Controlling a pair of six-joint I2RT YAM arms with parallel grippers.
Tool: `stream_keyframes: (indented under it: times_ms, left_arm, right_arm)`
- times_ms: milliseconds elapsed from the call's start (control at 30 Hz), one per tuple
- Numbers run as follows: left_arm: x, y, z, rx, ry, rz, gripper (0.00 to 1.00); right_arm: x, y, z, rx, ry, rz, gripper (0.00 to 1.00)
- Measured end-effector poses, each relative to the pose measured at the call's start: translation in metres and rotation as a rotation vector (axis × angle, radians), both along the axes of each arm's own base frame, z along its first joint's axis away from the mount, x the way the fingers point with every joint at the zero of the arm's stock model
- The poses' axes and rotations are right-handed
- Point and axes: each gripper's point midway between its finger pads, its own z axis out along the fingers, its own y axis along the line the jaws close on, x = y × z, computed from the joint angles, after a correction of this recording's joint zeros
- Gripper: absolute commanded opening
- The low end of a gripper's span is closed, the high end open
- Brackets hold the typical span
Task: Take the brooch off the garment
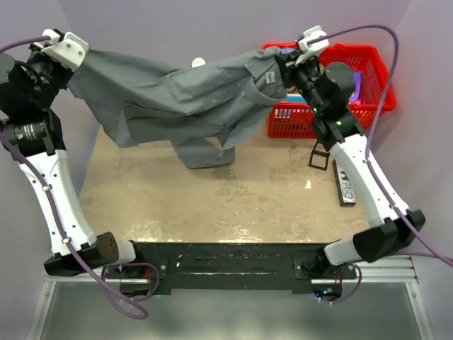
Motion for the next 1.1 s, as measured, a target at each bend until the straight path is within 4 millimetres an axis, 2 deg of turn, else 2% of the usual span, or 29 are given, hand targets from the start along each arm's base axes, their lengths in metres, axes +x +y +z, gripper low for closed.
stream_keyframes:
  times_ms: [67, 133, 300, 400, 467, 533, 633, 733, 767, 800, 867, 900, 933, 967, 1000, 1033, 1100]
  left_arm:
    - [-0.009, -0.002, 0.026, 0.031, -0.069, 0.008, 0.0]
    - [-0.018, -0.005, 0.041, 0.048, -0.106, 0.011, 0.0]
    - [-0.04, -0.012, 0.059, 0.082, -0.155, 0.02, 0.0]
    - [-0.057, -0.016, 0.069, 0.103, -0.184, 0.033, 0.0]
    - [-0.066, -0.018, 0.074, 0.12, -0.197, 0.039, 0.0]
    - [-0.07, -0.019, 0.073, 0.125, -0.192, 0.04, 0.0]
    - [-0.066, -0.018, 0.059, 0.111, -0.146, 0.038, 0.0]
    - [-0.049, -0.012, 0.02, 0.084, -0.046, 0.033, 0.0]
    - [-0.041, -0.009, -0.002, 0.071, 0.01, 0.029, 0.0]
    - [-0.031, -0.006, -0.029, 0.052, 0.076, 0.021, 0.0]
    - [-0.015, -0.003, -0.093, 0.005, 0.229, -0.003, 0.0]
    - [-0.006, -0.001, -0.136, -0.03, 0.331, -0.018, 0.0]
    - [-0.002, 0.0, -0.159, -0.05, 0.384, -0.025, 0.0]
    - [0.002, 0.0, -0.194, -0.085, 0.466, -0.035, 0.0]
    - [0.005, -0.001, -0.226, -0.116, 0.543, -0.046, 0.0]
    - [0.008, -0.002, -0.256, -0.146, 0.616, -0.053, 0.0]
    - [0.012, -0.005, -0.305, -0.197, 0.744, -0.07, 0.0]
  right_arm:
    - [-0.021, -0.005, 0.028, 0.033, -0.057, 0.016, 0.0]
    - [-0.043, -0.01, 0.052, 0.053, -0.108, 0.03, 0.0]
    - [-0.108, -0.026, 0.102, 0.078, -0.221, 0.08, 0.0]
    - [-0.147, -0.036, 0.119, 0.087, -0.27, 0.101, 0.0]
    - [-0.167, -0.043, 0.116, 0.089, -0.279, 0.105, 0.0]
    - [-0.179, -0.047, 0.108, 0.089, -0.274, 0.107, 0.0]
    - [-0.178, -0.046, 0.088, 0.085, -0.234, 0.109, 0.0]
    - [-0.152, -0.037, 0.044, 0.063, -0.125, 0.109, 0.0]
    - [-0.143, -0.033, 0.029, 0.054, -0.084, 0.108, 0.0]
    - [-0.128, -0.027, 0.004, 0.04, -0.022, 0.107, 0.0]
    - [-0.108, -0.02, -0.031, 0.014, 0.067, 0.105, 0.0]
    - [-0.095, -0.016, -0.058, -0.005, 0.13, 0.098, 0.0]
    - [-0.085, -0.013, -0.086, -0.024, 0.191, 0.094, 0.0]
    - [-0.077, -0.011, -0.117, -0.048, 0.264, 0.087, 0.0]
    - [-0.072, -0.01, -0.141, -0.065, 0.317, 0.081, 0.0]
    - [-0.068, -0.011, -0.174, -0.089, 0.391, 0.065, 0.0]
    - [-0.066, -0.014, -0.219, -0.121, 0.501, 0.04, 0.0]
